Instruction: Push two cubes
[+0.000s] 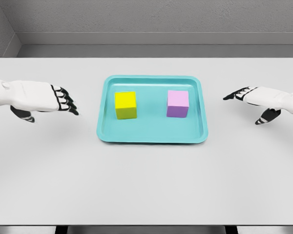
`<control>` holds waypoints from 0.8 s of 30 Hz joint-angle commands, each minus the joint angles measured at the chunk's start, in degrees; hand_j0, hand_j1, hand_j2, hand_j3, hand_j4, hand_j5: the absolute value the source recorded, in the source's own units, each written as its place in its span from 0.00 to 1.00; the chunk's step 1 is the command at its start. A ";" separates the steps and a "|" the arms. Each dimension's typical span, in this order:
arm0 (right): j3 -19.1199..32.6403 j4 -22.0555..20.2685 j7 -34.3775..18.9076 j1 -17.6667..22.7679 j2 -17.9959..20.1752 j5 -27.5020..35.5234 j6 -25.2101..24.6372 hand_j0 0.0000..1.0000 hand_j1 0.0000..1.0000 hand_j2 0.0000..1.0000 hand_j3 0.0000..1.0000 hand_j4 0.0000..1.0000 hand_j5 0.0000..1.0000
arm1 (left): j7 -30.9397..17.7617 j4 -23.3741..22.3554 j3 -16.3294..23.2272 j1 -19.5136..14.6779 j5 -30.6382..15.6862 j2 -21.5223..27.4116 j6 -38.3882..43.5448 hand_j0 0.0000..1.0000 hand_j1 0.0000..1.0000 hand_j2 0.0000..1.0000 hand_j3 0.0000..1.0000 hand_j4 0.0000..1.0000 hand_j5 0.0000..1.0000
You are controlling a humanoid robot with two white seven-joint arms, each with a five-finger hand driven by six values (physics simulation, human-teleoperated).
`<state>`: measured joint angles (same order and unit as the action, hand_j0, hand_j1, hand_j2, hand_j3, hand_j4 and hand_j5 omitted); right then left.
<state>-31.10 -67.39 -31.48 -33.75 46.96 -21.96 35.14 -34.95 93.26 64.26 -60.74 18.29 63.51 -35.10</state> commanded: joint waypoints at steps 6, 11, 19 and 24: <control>-0.37 2.62 0.19 -2.55 -0.11 0.86 -0.14 1.00 1.00 1.00 1.00 1.00 1.00 | -0.05 -1.42 -0.18 -2.02 9.40 -1.72 0.10 0.39 0.39 0.39 0.39 0.39 0.39; -7.31 8.33 0.19 -8.52 -2.57 0.78 -0.14 1.00 1.00 1.00 1.00 1.00 1.00 | -0.05 -3.35 2.36 -4.39 15.81 -6.64 0.10 0.41 0.41 0.41 0.41 0.41 0.41; -13.82 5.52 -1.56 -12.48 -3.54 0.42 -0.14 0.57 0.57 0.57 0.57 0.57 0.57 | -0.05 -4.67 6.06 -6.32 24.34 -11.91 0.10 0.44 0.44 0.44 0.44 0.44 0.44; -15.48 4.55 -3.05 -15.20 -3.71 0.34 -0.14 0.47 0.47 0.47 0.47 0.47 0.47 | -0.05 -7.30 7.90 -6.76 30.58 -15.52 0.10 0.46 0.46 0.46 0.46 0.46 0.46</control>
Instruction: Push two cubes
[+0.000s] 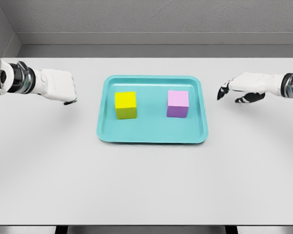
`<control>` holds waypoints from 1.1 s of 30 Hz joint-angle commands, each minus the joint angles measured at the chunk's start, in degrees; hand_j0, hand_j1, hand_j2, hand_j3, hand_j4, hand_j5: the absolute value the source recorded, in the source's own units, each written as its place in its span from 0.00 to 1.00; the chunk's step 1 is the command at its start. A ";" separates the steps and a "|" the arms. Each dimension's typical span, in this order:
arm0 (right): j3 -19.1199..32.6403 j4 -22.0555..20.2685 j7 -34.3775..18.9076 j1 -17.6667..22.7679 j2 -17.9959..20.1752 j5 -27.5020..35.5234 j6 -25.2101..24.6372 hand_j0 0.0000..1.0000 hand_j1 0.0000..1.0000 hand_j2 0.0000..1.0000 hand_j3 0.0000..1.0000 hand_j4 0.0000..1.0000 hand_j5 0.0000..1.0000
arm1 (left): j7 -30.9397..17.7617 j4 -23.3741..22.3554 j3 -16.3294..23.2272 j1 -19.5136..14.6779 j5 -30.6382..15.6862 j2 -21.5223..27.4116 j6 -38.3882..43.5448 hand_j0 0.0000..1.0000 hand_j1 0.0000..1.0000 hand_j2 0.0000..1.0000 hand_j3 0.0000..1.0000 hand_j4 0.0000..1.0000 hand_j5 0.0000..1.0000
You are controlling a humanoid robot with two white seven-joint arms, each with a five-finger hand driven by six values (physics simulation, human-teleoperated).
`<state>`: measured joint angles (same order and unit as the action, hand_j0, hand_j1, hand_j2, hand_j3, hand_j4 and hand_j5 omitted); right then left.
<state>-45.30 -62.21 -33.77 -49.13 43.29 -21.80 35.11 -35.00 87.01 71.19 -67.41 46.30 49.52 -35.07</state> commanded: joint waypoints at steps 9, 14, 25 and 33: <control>-4.79 -1.25 -1.23 -2.20 -2.34 0.18 -0.11 0.27 0.27 0.27 0.27 0.27 0.27 | 0.00 -4.48 1.14 -0.44 -2.35 -2.49 0.07 0.46 0.46 0.46 0.46 0.46 0.46; -5.67 -3.27 -1.23 -3.96 -3.74 0.18 -0.11 0.27 0.27 0.27 0.27 0.27 0.27 | 0.00 -3.86 0.53 -0.44 -2.18 -3.81 0.07 0.46 0.46 0.46 0.46 0.46 0.46; -10.15 -2.74 -1.23 -6.24 -5.85 0.18 -0.11 0.17 0.17 0.17 0.17 0.17 0.17 | 0.00 -12.21 0.79 -0.35 -3.76 -6.98 0.07 0.45 0.45 0.45 0.45 0.45 0.45; -10.33 -1.34 -1.23 -6.59 -6.90 -0.70 -0.11 0.14 0.14 0.14 0.14 0.14 0.14 | 0.00 -10.80 0.97 0.00 -3.76 -9.88 0.07 0.43 0.43 0.43 0.43 0.43 0.43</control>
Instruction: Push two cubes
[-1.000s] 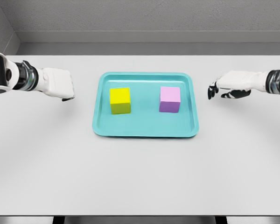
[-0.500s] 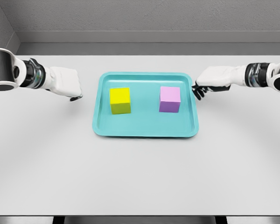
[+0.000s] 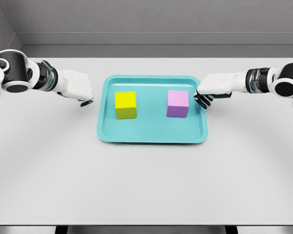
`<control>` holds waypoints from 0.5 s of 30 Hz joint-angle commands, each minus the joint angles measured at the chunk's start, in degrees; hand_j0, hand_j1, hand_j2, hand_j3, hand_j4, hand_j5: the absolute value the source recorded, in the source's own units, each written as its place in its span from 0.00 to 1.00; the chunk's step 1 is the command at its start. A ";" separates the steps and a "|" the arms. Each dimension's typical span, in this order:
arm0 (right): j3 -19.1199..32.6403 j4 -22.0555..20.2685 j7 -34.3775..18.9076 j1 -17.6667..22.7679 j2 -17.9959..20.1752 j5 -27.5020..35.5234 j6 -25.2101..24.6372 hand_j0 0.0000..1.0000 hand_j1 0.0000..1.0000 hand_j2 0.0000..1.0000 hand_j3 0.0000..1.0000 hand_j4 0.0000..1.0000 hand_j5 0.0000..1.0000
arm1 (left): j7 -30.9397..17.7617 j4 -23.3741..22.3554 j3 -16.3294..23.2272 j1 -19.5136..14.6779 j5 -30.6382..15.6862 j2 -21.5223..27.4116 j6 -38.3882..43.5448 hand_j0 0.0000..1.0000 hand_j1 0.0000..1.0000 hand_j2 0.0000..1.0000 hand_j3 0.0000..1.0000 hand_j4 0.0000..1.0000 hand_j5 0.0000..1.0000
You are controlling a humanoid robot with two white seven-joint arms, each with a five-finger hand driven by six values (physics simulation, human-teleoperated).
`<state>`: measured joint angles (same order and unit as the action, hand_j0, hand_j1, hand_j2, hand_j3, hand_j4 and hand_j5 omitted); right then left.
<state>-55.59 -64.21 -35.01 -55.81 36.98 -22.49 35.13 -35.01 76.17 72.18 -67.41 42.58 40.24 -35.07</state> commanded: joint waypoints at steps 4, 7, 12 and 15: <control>-1.36 1.46 0.01 -0.61 -1.21 -1.33 -0.13 0.13 0.13 0.13 0.13 0.13 0.13 | 0.01 0.21 -0.46 0.26 -0.22 -0.43 0.07 0.43 0.43 0.43 0.43 0.43 0.43; -2.16 1.72 0.01 -0.79 -1.91 -1.33 -0.13 0.13 0.13 0.13 0.13 0.13 0.13 | 0.01 2.93 -0.55 0.26 -1.80 0.45 0.07 0.43 0.43 0.43 0.43 0.43 0.43; -4.79 1.90 0.01 -1.67 -2.79 -2.82 -0.13 0.13 0.13 0.13 0.13 0.13 0.13 | 0.01 4.87 -0.46 0.26 -2.33 1.68 0.07 0.43 0.43 0.43 0.43 0.43 0.43; -4.97 1.90 0.01 -1.67 -2.79 -2.91 -0.13 0.13 0.13 0.13 0.13 0.13 0.13 | 0.01 4.34 -0.20 0.53 -2.15 1.68 0.07 0.43 0.43 0.43 0.43 0.43 0.43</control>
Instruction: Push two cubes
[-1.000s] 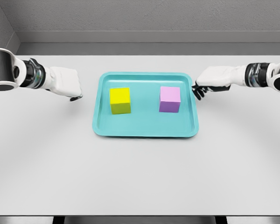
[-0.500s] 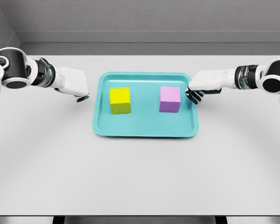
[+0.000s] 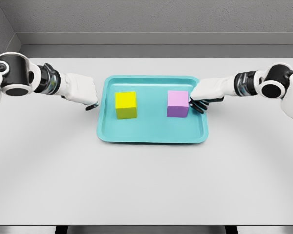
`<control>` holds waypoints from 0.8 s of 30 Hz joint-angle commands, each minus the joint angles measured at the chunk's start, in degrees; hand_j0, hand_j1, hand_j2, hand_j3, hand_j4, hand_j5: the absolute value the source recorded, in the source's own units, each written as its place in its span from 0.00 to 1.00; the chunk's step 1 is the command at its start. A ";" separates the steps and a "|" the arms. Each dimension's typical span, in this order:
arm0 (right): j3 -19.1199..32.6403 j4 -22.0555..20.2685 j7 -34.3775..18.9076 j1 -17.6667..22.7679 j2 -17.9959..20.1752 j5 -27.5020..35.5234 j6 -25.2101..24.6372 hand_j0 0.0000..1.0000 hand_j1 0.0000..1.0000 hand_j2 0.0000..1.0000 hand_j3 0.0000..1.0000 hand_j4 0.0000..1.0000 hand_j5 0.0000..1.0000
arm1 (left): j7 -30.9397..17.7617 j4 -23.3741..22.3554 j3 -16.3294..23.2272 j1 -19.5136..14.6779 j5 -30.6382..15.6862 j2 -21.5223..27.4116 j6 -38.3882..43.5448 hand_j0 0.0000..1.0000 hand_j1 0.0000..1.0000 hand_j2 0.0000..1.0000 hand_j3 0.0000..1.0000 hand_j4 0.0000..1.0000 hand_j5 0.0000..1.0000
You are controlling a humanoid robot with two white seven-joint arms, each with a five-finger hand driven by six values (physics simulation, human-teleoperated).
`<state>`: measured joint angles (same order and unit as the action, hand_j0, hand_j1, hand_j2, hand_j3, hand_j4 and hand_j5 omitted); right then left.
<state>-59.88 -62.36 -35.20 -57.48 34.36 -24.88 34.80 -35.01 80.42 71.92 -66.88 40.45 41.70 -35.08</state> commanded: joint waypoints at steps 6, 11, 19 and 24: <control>-1.03 0.75 0.20 0.00 -0.17 -0.60 0.20 0.13 0.13 0.13 0.13 0.13 0.13 | 0.01 -0.62 0.33 0.00 0.07 -0.65 0.08 0.43 0.43 0.43 0.43 0.43 0.43; -1.03 1.27 0.20 -0.09 -0.35 -1.66 0.20 0.12 0.12 0.12 0.12 0.12 0.12 | 0.01 -0.27 0.42 0.00 0.42 -1.71 0.08 0.43 0.43 0.43 0.43 0.43 0.43; -1.12 1.27 0.20 -0.09 -0.96 -1.75 0.20 0.12 0.12 0.12 0.12 0.12 0.12 | 0.01 -0.18 0.42 0.00 0.59 -3.99 0.08 0.44 0.44 0.44 0.44 0.44 0.44; -2.26 1.27 0.20 -0.53 -1.76 -2.19 0.20 0.12 0.12 0.12 0.12 0.12 0.12 | 0.01 -0.18 0.50 0.00 0.68 -4.08 0.08 0.44 0.44 0.44 0.44 0.44 0.44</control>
<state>-61.64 -61.04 -35.01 -58.27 32.95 -27.16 35.08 -35.01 80.25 72.42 -66.88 41.11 37.73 -35.08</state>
